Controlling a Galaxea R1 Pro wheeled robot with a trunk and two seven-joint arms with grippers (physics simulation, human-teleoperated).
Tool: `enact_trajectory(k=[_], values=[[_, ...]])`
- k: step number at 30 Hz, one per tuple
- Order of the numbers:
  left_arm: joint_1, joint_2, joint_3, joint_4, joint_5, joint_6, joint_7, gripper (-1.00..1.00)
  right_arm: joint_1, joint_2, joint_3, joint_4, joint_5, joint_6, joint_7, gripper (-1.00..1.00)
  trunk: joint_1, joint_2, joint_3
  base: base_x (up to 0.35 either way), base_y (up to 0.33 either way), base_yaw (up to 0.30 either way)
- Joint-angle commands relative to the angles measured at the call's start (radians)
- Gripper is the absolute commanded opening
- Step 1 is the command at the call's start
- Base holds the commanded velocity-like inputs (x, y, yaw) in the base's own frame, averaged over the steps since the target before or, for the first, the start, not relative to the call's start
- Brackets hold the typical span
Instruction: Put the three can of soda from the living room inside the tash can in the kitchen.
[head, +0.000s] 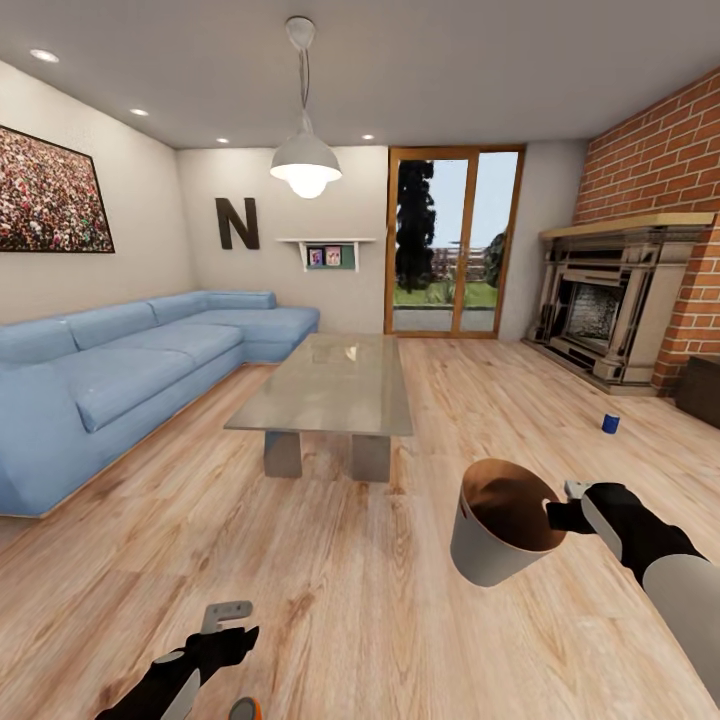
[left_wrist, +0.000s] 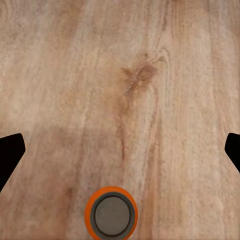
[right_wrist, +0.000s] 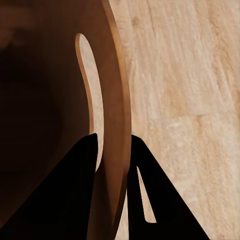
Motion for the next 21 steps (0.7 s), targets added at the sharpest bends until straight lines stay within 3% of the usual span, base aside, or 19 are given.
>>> enact_trajectory(k=[1,14,17,21], values=[[0.0,0.0,0.0,0.0,0.0,0.0,0.0,1.0,-0.001,0.0,-0.002,-0.001,-0.01,0.0,0.006,-1.0,0.0,0.0,0.0,0.002,0.0,0.0],[0.0,0.0,0.0,0.0,0.0,-0.001,0.001,1.0,-0.001,0.0,-0.001,0.0,-0.01,0.0,0.006,-1.0,0.0,0.0,0.0,0.0,0.0,0.0],[-0.002,0.001,-0.007,0.002,-0.005,-0.017,0.0,1.0,0.019,0.016,-0.006,-0.012,0.012,-0.017,0.011,-1.0,0.0,0.0,0.0,0.0,0.0,0.0],[-0.002,0.001,-0.007,0.002,-0.005,-0.027,0.0,1.0,0.042,0.02,-0.014,-0.03,0.006,-0.039,0.019,-1.0,0.0,0.0,0.0,0.0,0.0,0.0]])
